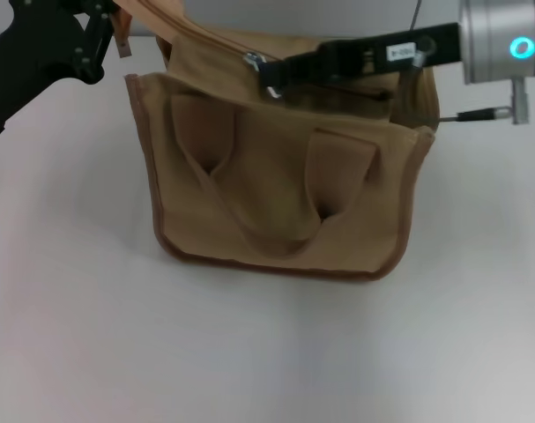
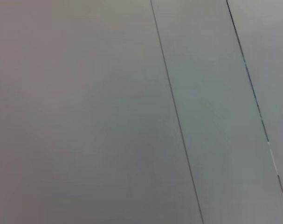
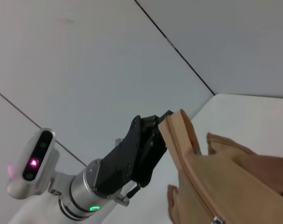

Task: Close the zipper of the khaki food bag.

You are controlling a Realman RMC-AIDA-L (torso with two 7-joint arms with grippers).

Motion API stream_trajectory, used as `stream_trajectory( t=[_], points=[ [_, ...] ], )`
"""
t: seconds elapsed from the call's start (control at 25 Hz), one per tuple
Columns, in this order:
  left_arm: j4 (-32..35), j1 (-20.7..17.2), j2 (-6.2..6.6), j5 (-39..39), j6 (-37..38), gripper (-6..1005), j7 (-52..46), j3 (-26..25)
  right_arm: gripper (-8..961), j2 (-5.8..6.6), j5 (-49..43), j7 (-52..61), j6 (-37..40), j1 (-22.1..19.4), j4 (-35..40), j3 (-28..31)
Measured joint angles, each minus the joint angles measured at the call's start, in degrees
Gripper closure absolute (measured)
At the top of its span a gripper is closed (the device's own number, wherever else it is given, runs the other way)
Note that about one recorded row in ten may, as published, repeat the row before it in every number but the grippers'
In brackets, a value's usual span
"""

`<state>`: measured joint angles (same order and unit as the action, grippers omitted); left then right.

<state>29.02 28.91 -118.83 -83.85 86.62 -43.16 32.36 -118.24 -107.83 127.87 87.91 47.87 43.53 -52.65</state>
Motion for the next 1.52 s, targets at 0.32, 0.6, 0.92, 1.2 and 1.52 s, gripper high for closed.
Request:
stream_trajectory(
  t=[0.32, 0.6, 0.92, 1.2, 1.52],
  points=[
    [-0.3, 0.0, 0.0, 0.5, -1.9, 973, 0.0, 0.3, 884, 1.38, 0.1, -2.0, 4.4, -3.4, 0.2, 3.5],
    [-1.0, 0.2, 0.0, 0.5, -2.9, 972, -0.2, 0.2, 875, 3.06, 0.1, -4.2, 7.8, -6.3, -0.1, 5.5],
    [-1.4, 0.5, 0.0, 0.5, -3.5, 972, -0.3, 0.5, 865, 4.18, 0.1, -5.4, 11.0, -8.5, -0.3, 7.0],
    [-1.5, 0.6, 0.0, 0.5, -4.7, 971, -0.3, 0.4, 856, 4.82, 0.1, -5.9, 11.5, -9.9, -0.4, 7.5],
    [-1.4, 0.5, 0.0, 0.5, -5.0, 971, -0.4, 0.5, 845, 4.93, 0.1, -7.0, 12.7, -10.1, -0.4, 8.6]
  ],
)
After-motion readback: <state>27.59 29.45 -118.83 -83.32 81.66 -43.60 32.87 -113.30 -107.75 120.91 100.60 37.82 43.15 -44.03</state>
